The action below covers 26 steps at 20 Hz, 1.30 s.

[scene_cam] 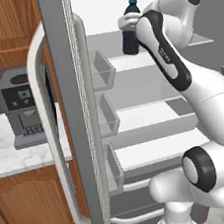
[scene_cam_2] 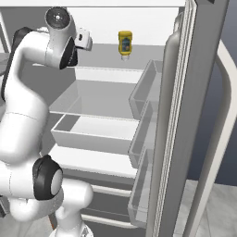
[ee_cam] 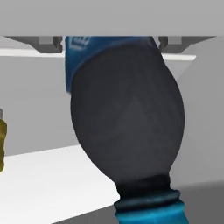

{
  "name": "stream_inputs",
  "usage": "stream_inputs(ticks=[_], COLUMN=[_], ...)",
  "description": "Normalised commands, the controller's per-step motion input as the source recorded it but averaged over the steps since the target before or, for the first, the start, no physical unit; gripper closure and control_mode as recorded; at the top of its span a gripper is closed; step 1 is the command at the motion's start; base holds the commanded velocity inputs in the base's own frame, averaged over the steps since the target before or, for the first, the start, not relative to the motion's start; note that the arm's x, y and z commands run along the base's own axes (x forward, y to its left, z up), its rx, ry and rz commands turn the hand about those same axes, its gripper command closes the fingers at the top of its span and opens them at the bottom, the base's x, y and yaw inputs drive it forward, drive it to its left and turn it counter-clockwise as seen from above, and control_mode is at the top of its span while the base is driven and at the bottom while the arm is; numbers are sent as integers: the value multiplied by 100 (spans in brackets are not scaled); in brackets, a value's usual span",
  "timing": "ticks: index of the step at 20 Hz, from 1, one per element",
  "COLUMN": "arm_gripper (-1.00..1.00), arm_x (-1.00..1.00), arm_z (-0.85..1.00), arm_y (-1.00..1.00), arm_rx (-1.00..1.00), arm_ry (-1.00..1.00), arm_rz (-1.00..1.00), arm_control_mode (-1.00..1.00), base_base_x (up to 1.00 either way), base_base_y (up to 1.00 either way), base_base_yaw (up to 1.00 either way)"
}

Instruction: Move the water bottle and mustard from the second highest shelf to the top shelf to make space. Then, place the pitcher from the counter on the cleared second highest shelf.

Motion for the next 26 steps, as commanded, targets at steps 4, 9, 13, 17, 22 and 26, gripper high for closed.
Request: stream_inputs(ticks=[4,9,13,17,22,26], arm_gripper=[100,100,100,100,100,100], arm_x=[52,56,55,57,58,56], arm_z=[-1,-13,-22,-20,-17,-10], arm_y=[0,0,0,0,0,4], arm_rx=[0,0,-1,-2,-3,-4], arm_ry=[0,0,0,0,0,-5], arm_rz=[0,0,0,0,0,0], arm_control_mode=[-100,-100,-100,-100,-100,-100], base_base_x=[0,0,0,0,0,0], base_base_y=[0,0,0,0,0,0], base_base_yaw=[0,0,0,0,0,0])
